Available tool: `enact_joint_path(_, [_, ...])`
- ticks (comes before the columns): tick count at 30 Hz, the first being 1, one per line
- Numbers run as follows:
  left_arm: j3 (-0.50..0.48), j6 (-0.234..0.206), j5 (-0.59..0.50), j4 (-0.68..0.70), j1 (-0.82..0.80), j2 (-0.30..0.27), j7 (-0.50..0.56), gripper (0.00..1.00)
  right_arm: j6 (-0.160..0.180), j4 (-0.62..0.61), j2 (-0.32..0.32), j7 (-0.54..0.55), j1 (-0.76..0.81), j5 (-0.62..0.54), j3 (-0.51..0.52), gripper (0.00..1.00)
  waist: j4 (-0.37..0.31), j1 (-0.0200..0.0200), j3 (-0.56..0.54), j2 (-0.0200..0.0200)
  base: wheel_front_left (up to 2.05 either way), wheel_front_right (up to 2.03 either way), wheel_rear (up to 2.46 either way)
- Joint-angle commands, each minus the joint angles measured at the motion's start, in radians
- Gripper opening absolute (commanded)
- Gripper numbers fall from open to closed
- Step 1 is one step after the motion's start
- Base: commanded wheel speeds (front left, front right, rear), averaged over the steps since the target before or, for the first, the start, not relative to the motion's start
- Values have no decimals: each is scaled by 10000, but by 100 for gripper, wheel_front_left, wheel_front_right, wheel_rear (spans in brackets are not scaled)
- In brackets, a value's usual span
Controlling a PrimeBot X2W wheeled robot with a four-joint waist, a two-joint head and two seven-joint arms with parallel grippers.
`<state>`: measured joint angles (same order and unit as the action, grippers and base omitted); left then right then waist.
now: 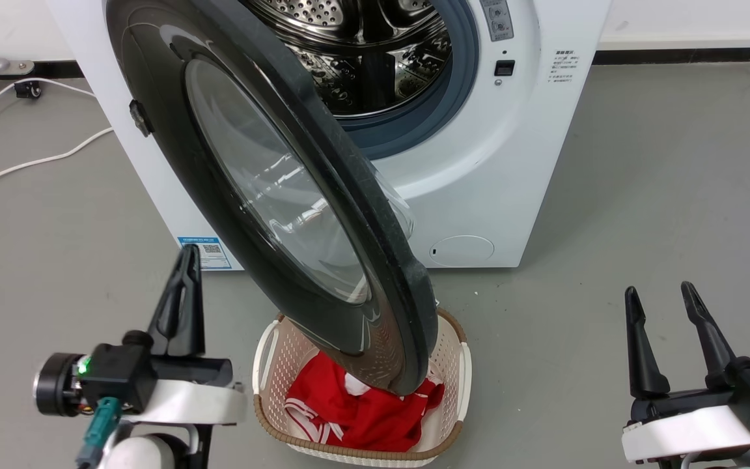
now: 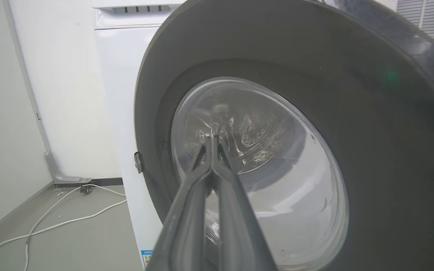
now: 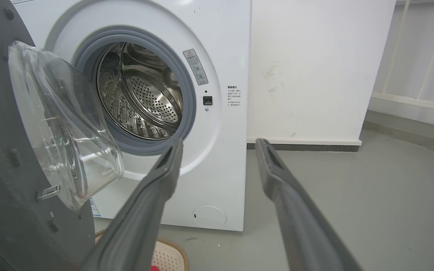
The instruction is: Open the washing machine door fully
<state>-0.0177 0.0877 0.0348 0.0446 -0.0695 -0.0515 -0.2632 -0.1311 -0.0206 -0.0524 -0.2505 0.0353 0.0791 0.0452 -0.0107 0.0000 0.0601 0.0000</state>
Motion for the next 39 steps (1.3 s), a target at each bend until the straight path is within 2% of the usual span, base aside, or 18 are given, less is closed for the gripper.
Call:
enact_joint_path(1, [-98, -47, 54, 190, -172, -4, -21, 0, 7, 39, 40, -62, -172, 34, 13, 100, 2, 0, 4, 0, 0, 0, 0])
enact_joint_path(6, [-379, -68, 120, 1264, -582, -10, -21, 0, 7, 126, 40, 1, -141, 136, 44, 100, 30, 0, 12, 0, 0, 0, 0])
enact_joint_path(13, [-228, -113, -76, 3721, -1467, -4, -20, 0, 7, 167, 36, 127, -164, 109, 100, 100, 72, 0, 5, 0, 0, 0, 0])
enact_joint_path(17, [192, 2, -49, 4762, -2014, 3, -15, 0, 7, 134, 36, 153, -206, 79, 144, 100, 91, 0, 25, 0, 0, 0, 0])
enact_joint_path(20, [919, 111, 48, 5118, -2307, 5, -14, 0, 7, 139, 36, 192, -225, 61, 158, 100, 80, 0, 20, 0, 0, 0, 0])
enact_joint_path(29, [4255, 378, 778, 3911, -1952, 4, 142, 0, 7, 249, 35, 276, -190, 189, 156, 100, -30, 0, -20, 0, 0, 0, 0])
enact_joint_path(30, [4255, 378, 778, 3911, -1952, 4, 142, 0, 7, 249, 35, 276, -190, 189, 156, 100, -30, 0, -20, 0, 0, 0, 0])
enact_joint_path(34, [5492, 402, 1249, 3365, -1550, -87, 730, 0, 7, 301, 35, 294, -121, 215, 152, 100, -95, 0, -25, 0, 0, 0, 0])
enact_joint_path(39, [6206, 411, 1824, 2547, -715, -305, 1780, 0, 7, 348, 35, 306, -85, 294, 111, 100, -180, 0, -11, 0, 0, 0, 0])
